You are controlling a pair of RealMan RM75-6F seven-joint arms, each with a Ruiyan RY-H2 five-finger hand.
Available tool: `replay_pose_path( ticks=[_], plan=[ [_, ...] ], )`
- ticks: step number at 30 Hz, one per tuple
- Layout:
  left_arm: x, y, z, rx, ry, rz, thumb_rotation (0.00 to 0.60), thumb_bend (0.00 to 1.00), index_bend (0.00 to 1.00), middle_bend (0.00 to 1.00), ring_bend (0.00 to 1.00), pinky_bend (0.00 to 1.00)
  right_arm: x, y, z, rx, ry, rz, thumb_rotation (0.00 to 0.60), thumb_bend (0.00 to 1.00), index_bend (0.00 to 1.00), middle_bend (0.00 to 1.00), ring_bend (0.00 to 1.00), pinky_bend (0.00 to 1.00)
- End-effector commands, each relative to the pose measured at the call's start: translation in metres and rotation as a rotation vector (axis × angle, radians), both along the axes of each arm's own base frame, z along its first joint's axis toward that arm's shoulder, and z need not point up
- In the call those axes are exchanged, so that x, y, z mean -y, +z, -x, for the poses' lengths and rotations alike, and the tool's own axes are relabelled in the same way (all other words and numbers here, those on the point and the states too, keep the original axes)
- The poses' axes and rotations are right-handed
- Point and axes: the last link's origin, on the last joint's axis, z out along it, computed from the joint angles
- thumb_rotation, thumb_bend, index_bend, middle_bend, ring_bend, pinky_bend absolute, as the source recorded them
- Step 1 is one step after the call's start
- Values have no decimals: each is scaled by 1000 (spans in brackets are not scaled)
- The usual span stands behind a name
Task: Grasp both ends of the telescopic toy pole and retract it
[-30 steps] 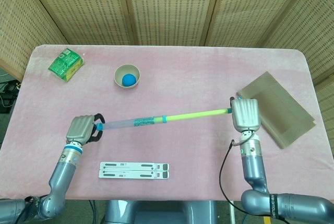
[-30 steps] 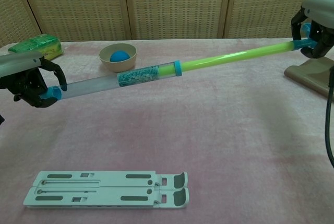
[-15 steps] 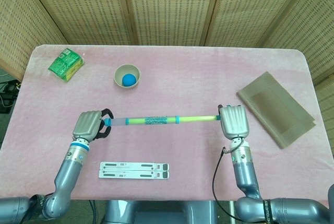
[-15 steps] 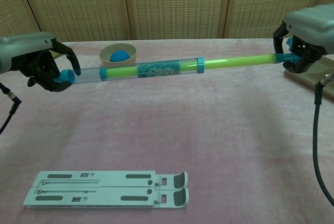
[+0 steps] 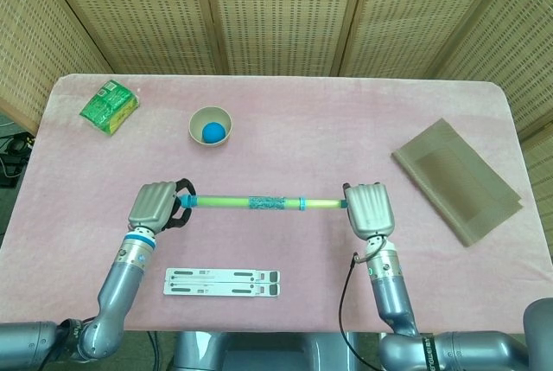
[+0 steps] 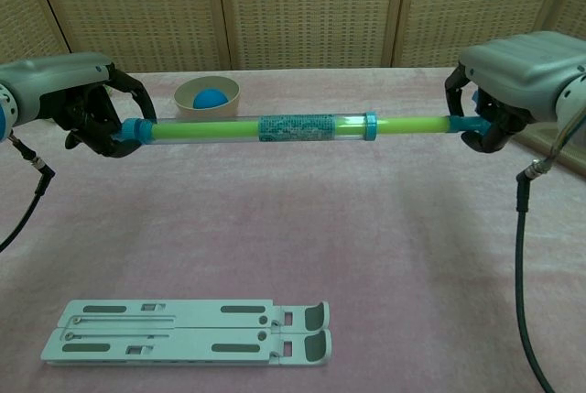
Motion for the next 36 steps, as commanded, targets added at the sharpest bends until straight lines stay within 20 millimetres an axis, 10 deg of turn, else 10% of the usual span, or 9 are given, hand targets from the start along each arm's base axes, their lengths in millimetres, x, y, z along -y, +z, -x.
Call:
replay_pose_path(
  ticks=[1,19,26,30,36],
  plan=[
    [0,-1,0,-1,0,4,600,549,463,856,774,699,-1,-3,-2,-1,2,-6,600,619,848,1000,1000,657],
    [2,-7,-3,0,-13,18,600,525,432,786,732,669,0,-10,1,3,-9,-15,600,597,830,981,985,652],
    [5,-5,7,-52,-3,60,600,246,29,87,123,253,-1,-4,15,-106,-79,-26,600,363,340,377,466,368],
    [7,-3,14,-79,12,110,600,198,1,0,0,91,-3,-1,23,-181,-164,-51,600,286,204,138,208,245],
    [12,0,20,-80,17,152,600,198,0,0,0,0,-2,3,34,-193,-210,-55,600,277,169,29,86,213]
  ],
)
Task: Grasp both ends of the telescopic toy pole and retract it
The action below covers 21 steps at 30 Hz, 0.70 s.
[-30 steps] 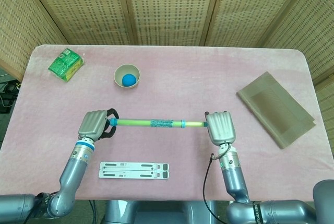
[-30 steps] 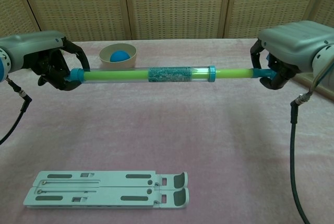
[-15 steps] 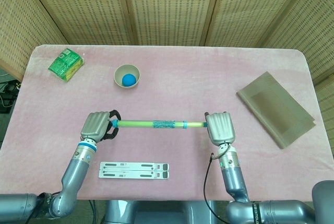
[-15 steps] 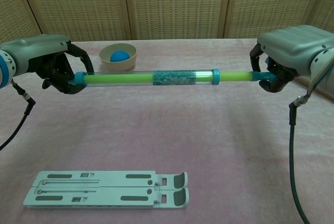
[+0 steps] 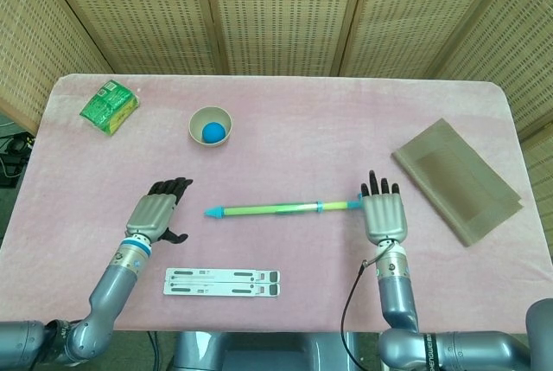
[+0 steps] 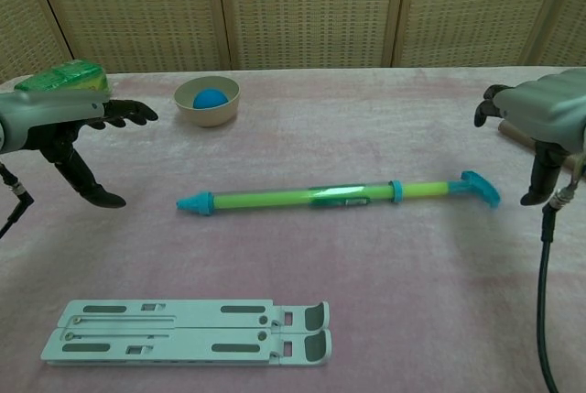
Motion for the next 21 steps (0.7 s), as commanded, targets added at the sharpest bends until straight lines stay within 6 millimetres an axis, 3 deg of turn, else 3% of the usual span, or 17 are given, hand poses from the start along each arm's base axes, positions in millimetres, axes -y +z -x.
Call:
replay_pose_path(
  ticks=[1,5,9,14,21],
  plan=[
    [3,3,3,10,-1,3,600,198,0,0,0,0,0,6,6,-6,-5,16,600,277,166,21,77,206],
    [11,16,14,35,-21,-36,600,215,0,0,0,0,-2,20,18,22,8,57,600,277,163,13,65,163],
    [28,30,36,42,-44,-60,600,224,0,0,0,0,-13,38,38,84,55,111,600,276,162,0,14,100],
    [56,54,79,17,-133,-182,600,224,0,0,0,0,-48,54,79,244,179,129,600,273,157,0,0,18],
    [97,71,125,-85,-172,-289,600,223,0,0,0,0,-85,71,121,377,311,170,600,243,126,0,0,0]
  ],
)
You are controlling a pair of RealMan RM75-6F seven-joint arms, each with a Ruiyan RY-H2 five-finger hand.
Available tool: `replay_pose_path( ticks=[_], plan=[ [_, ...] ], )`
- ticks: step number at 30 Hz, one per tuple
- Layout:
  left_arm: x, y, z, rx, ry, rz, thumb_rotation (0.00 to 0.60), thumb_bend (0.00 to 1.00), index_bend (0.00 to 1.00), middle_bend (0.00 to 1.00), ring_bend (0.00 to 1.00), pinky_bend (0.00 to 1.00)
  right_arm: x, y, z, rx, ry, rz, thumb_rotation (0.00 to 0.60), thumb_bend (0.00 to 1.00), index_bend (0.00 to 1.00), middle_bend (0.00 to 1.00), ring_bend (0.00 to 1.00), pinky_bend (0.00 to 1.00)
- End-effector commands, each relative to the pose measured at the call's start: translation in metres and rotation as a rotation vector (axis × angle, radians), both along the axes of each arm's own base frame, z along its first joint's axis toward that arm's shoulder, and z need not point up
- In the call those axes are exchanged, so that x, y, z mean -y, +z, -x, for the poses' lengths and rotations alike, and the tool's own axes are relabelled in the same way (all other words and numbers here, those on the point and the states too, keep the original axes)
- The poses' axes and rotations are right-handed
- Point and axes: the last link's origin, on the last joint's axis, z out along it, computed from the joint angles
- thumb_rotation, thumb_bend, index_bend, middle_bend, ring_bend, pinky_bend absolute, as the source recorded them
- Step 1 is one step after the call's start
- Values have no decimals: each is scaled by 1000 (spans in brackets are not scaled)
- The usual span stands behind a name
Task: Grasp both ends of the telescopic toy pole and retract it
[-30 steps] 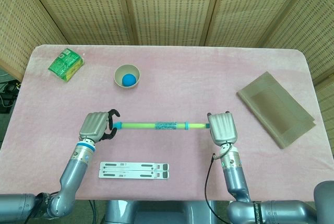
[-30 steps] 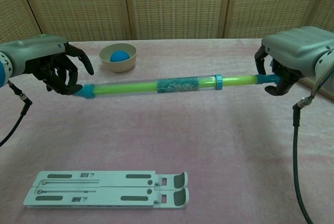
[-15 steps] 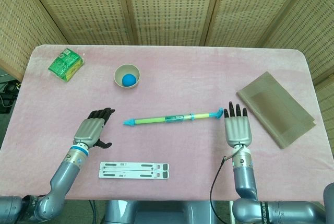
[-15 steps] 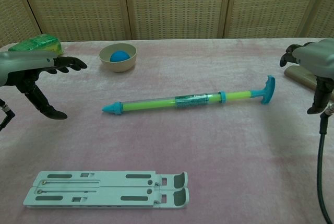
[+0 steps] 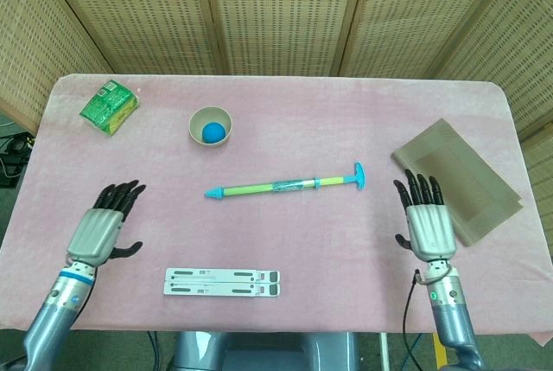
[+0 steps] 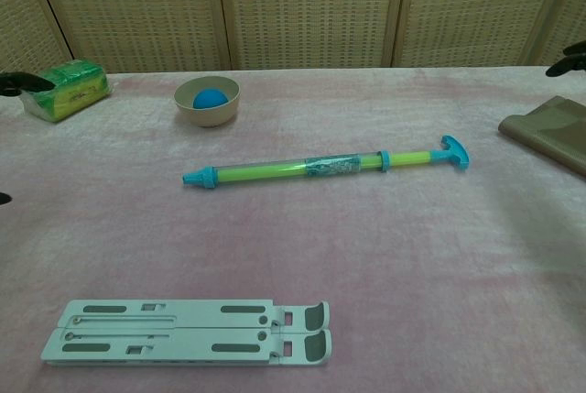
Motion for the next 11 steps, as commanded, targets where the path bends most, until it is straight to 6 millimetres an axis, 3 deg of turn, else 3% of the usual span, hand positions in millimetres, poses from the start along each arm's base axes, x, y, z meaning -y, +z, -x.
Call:
replay_pose_path(
  ticks=[1,11],
  plan=[
    [41,16,42,-65,15,-72,600,223,0,0,0,0,-46,22,52,17,126,22,600,242,124,0,0,0],
    [68,29,63,-89,39,-135,600,223,0,0,0,0,-67,30,69,60,198,64,600,238,121,0,0,0]
  ],
)
